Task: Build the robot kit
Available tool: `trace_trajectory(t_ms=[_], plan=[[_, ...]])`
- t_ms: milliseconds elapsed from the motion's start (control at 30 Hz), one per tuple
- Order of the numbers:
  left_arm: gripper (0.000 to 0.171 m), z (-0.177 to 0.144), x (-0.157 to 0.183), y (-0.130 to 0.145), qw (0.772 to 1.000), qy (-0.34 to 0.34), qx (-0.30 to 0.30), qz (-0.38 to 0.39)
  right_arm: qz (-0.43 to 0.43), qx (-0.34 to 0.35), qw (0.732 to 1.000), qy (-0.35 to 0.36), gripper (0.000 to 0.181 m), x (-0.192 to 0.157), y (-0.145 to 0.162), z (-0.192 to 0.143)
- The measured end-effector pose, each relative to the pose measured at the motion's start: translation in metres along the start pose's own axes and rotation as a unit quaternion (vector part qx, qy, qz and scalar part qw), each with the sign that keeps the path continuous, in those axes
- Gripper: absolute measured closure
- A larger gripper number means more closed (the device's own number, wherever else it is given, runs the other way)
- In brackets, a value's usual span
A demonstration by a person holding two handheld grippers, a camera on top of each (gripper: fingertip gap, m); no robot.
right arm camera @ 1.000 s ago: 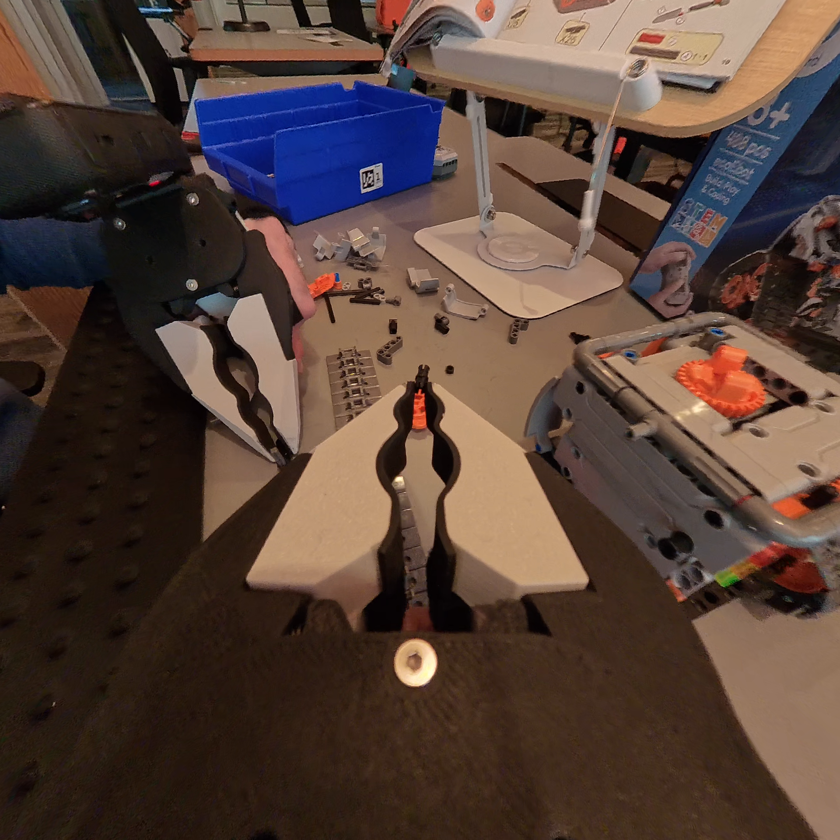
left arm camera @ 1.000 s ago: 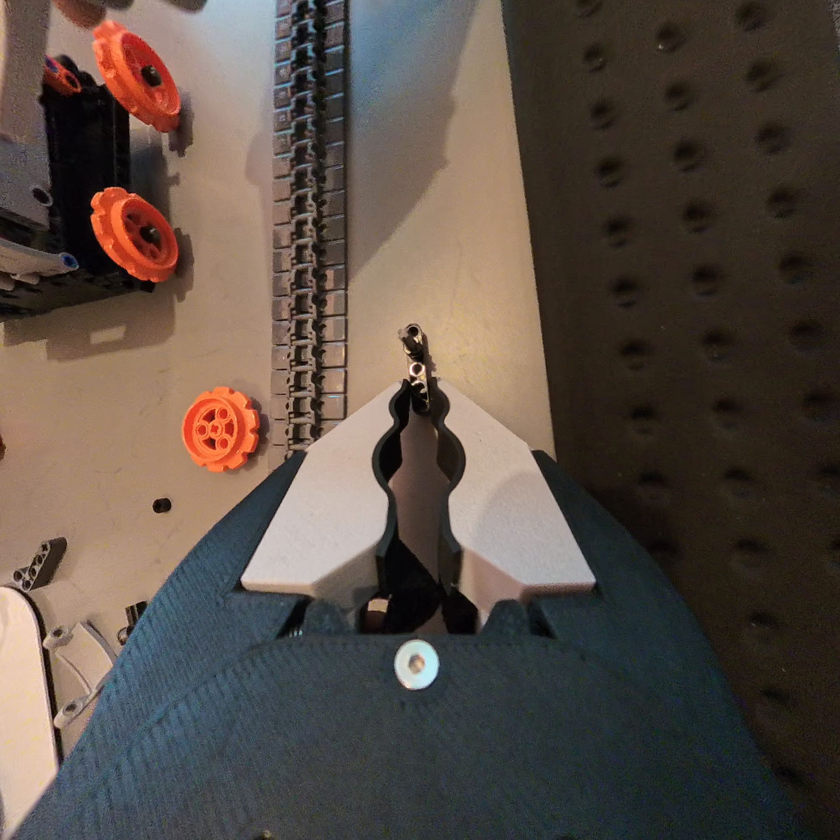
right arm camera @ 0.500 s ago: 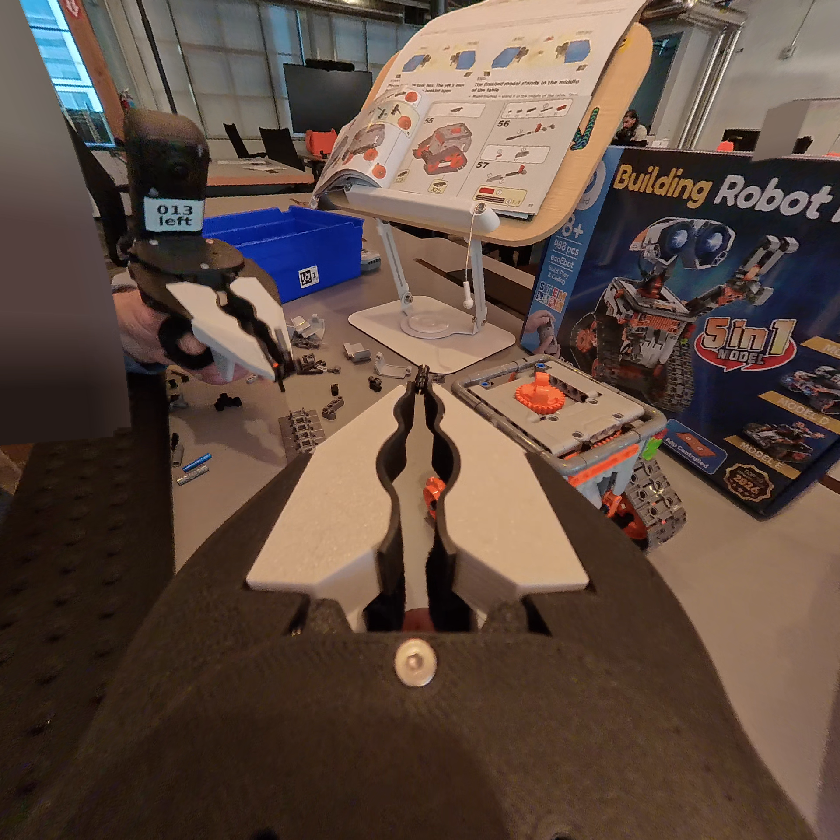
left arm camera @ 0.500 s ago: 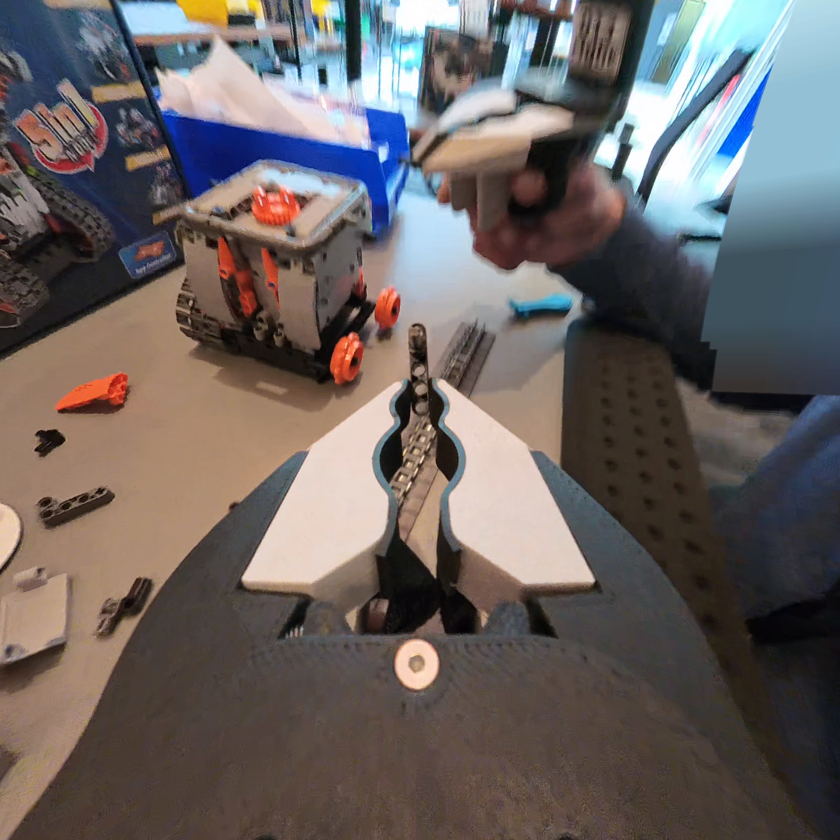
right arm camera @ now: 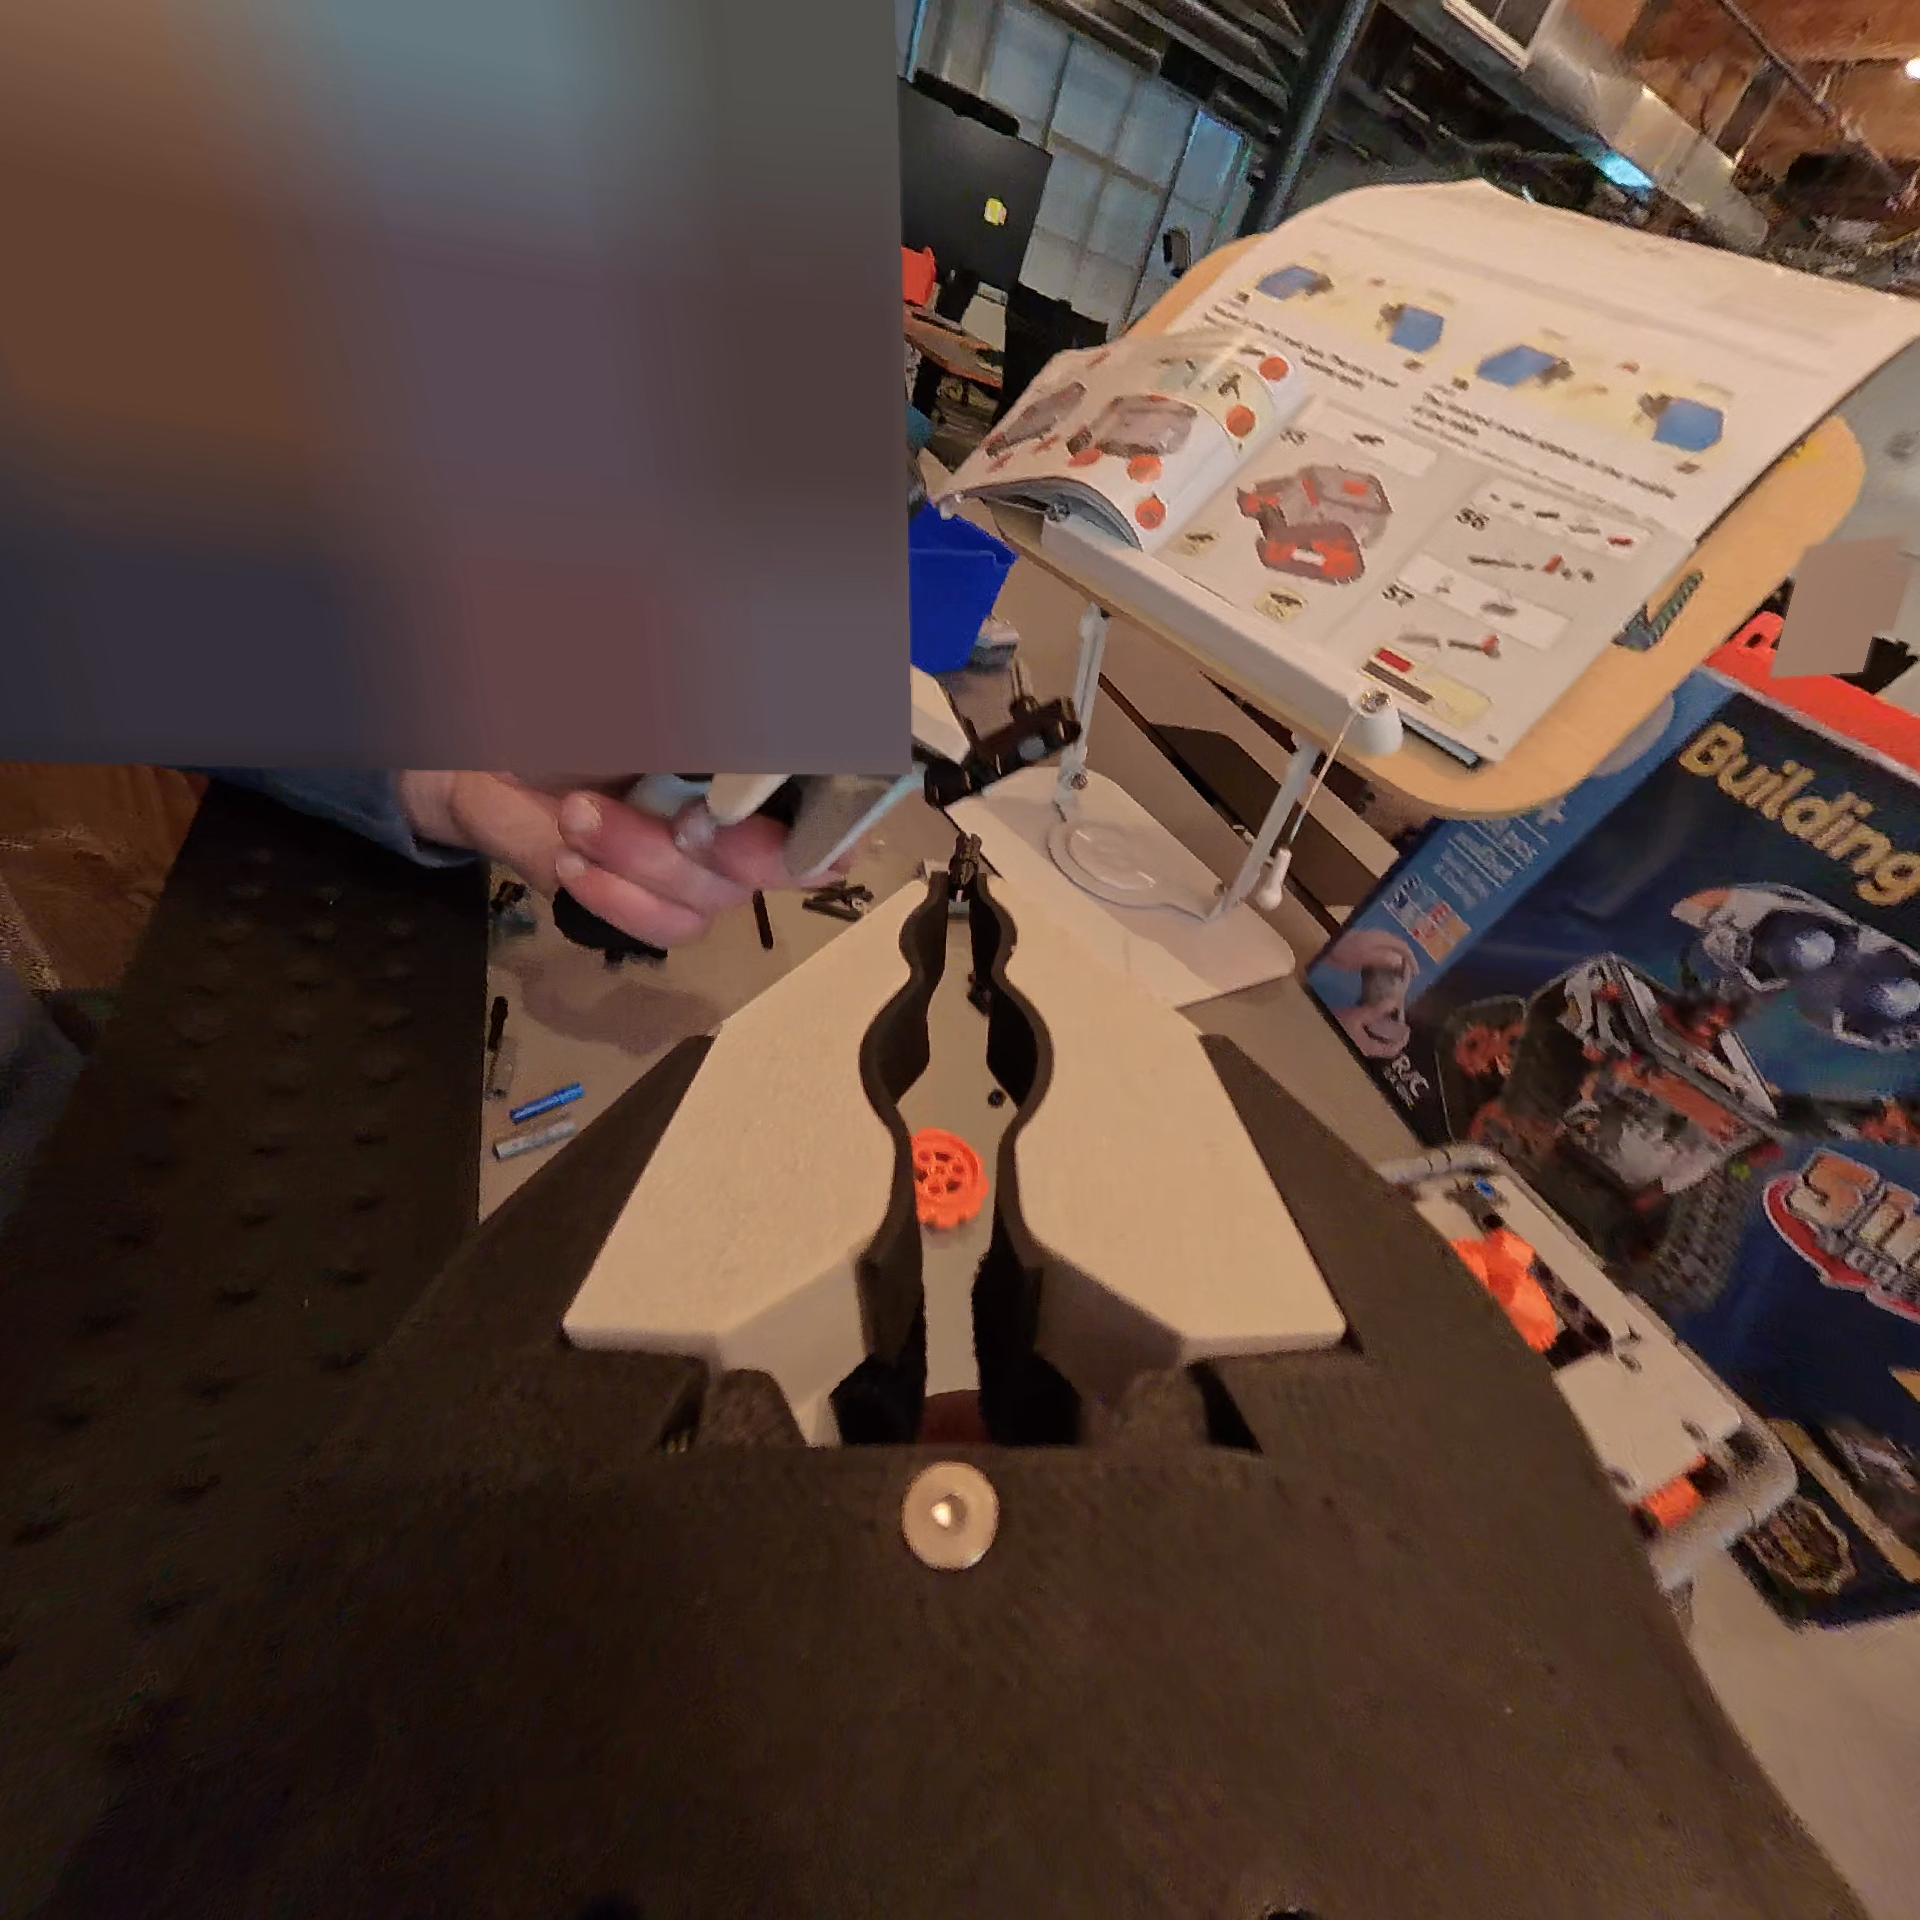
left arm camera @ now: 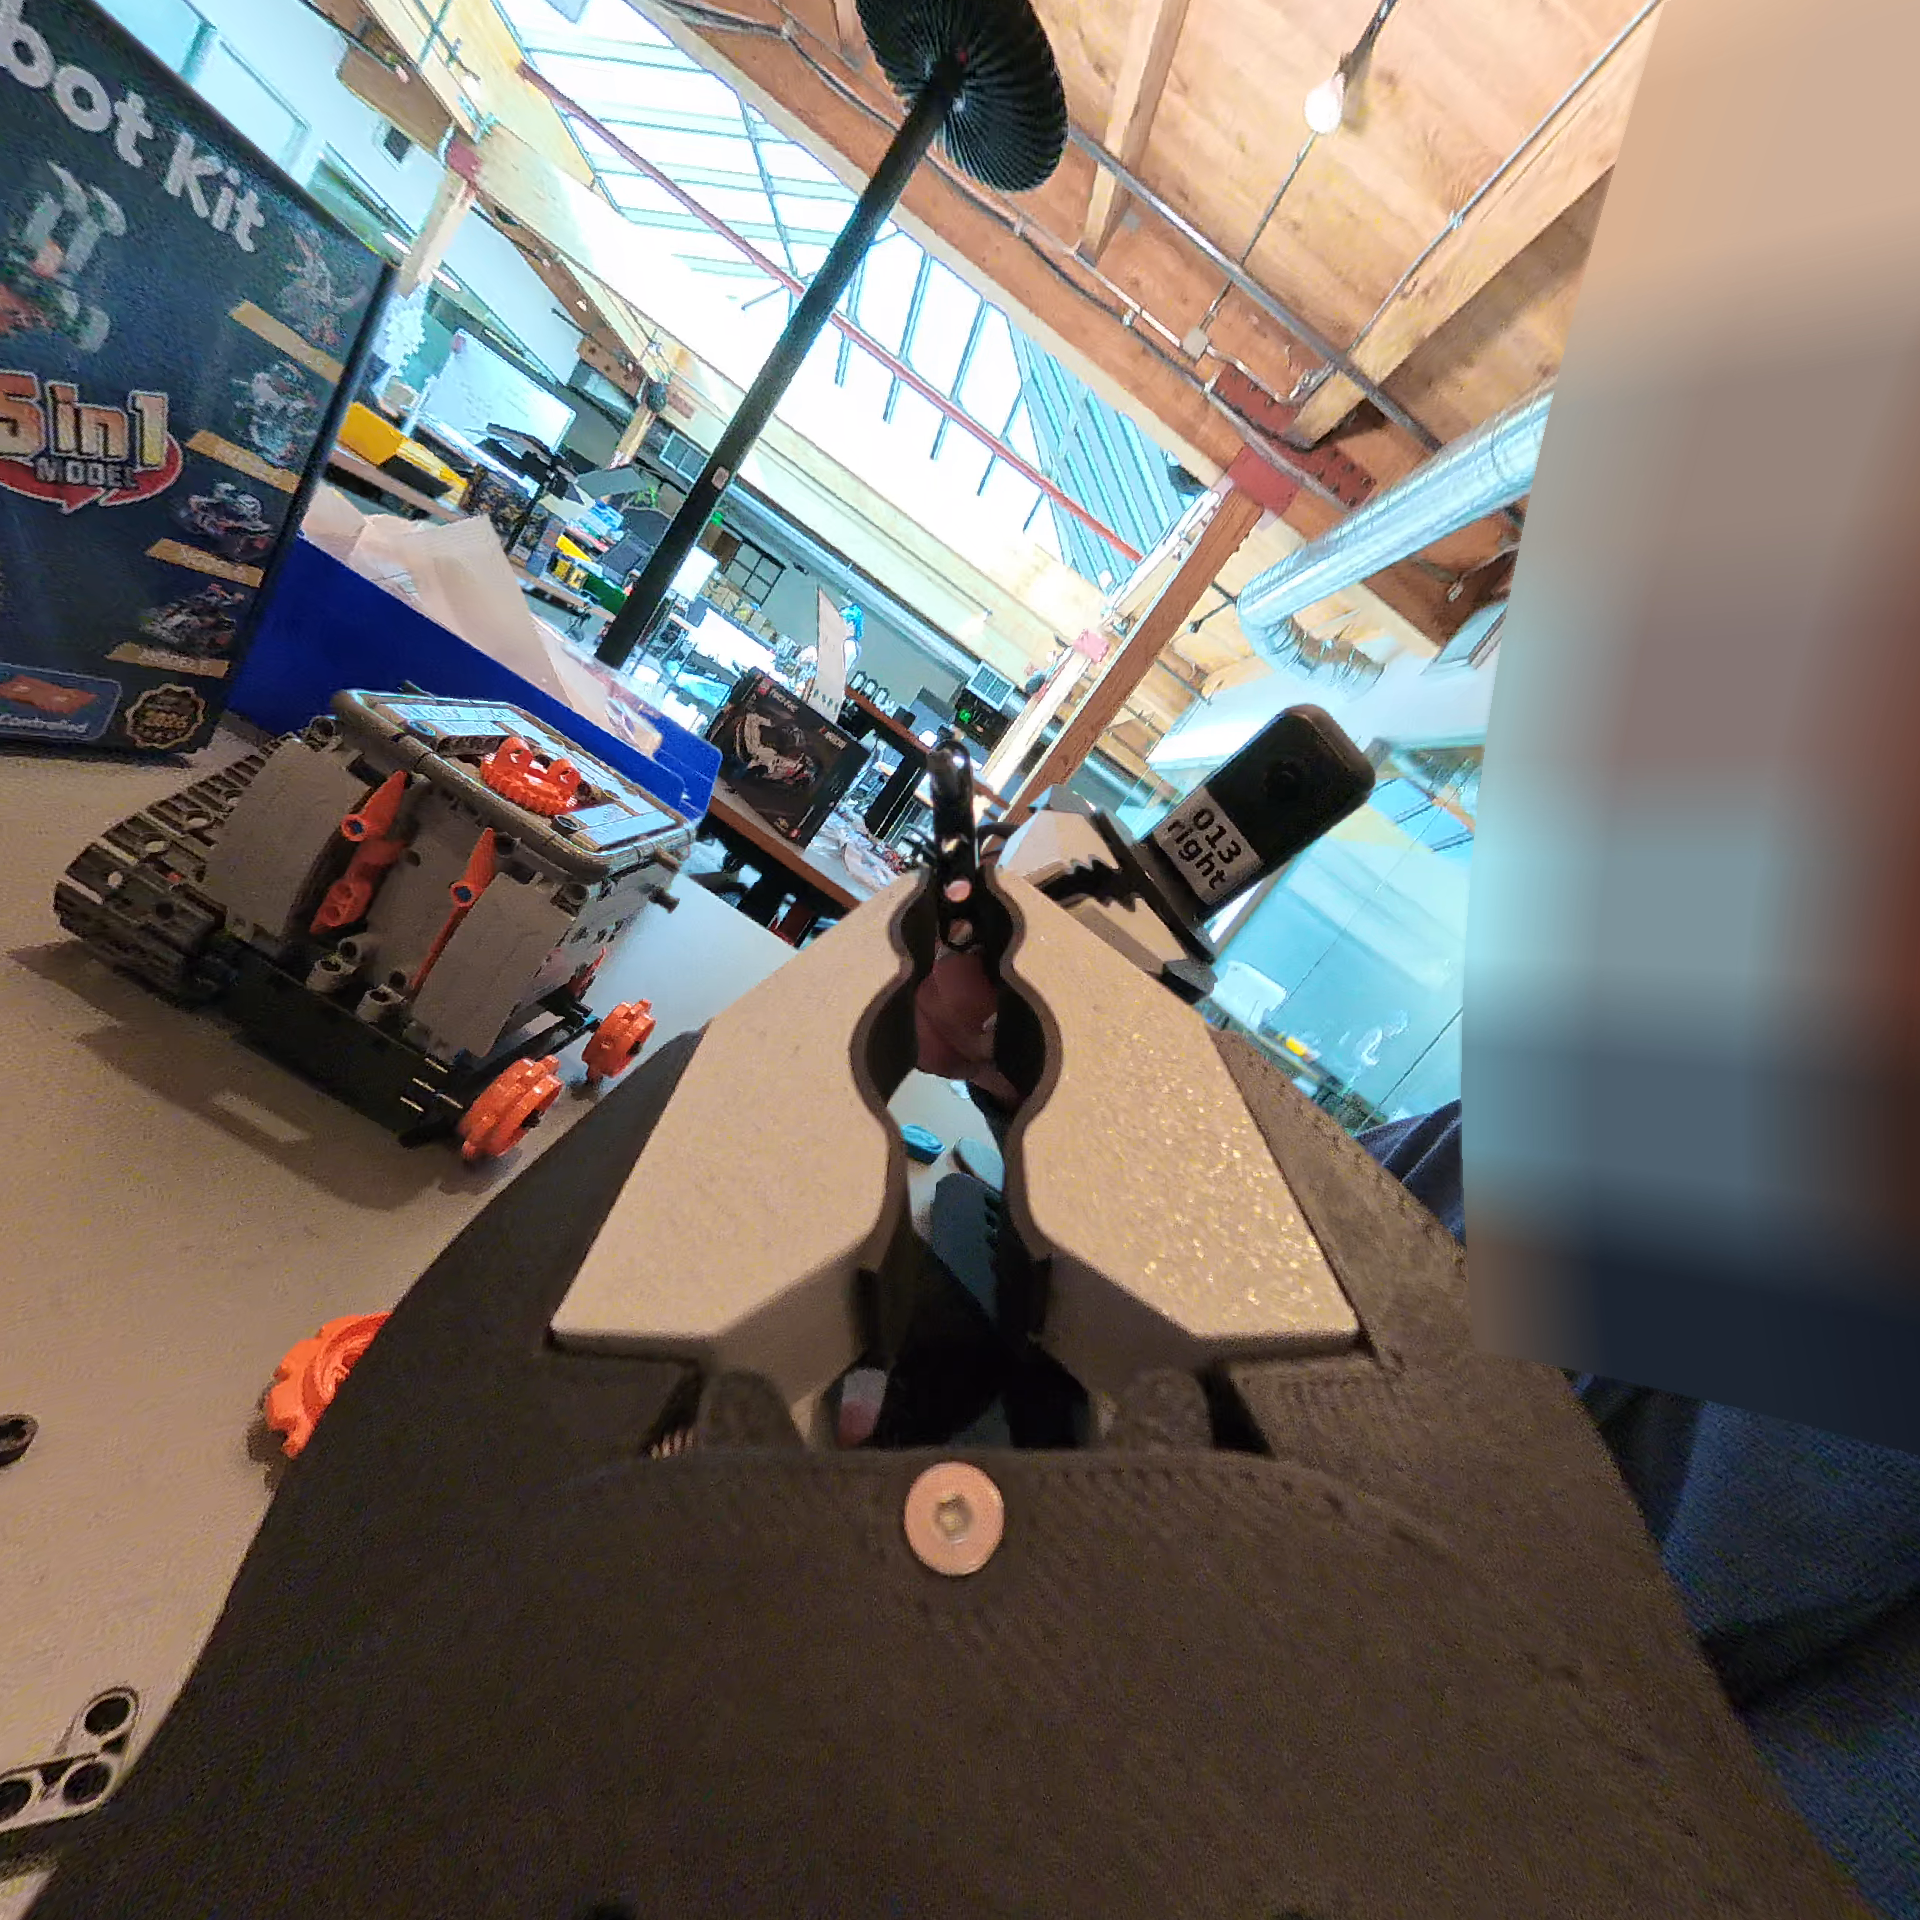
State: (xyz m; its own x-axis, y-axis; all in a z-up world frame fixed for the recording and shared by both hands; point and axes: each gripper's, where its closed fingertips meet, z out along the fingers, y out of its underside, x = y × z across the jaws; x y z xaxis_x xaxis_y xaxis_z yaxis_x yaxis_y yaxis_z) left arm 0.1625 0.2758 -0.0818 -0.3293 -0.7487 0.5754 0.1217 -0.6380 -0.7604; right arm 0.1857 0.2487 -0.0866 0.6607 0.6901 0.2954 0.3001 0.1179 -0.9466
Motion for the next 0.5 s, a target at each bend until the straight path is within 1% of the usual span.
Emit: trace_trajectory(t_ms=[67, 200, 500], plan=[[0.165, -0.001, 0.002, -0.002, 1.000, 0.019, 0.009, -0.016, -0.011, 0.008, 1.000, 0.000, 0.180, -0.001, -0.006, 0.008], [0.165, -0.003, 0.005, -0.005, 0.999, 0.036, 0.019, -0.020, -0.023, 0.016, 1.000, -0.008, 0.180, 0.000, -0.011, 0.020], [0.165, 0.000, 0.004, 0.001, 0.998, 0.043, 0.018, -0.035, -0.019, 0.024, 1.000, -0.004, 0.180, -0.001, -0.006, 0.028]])
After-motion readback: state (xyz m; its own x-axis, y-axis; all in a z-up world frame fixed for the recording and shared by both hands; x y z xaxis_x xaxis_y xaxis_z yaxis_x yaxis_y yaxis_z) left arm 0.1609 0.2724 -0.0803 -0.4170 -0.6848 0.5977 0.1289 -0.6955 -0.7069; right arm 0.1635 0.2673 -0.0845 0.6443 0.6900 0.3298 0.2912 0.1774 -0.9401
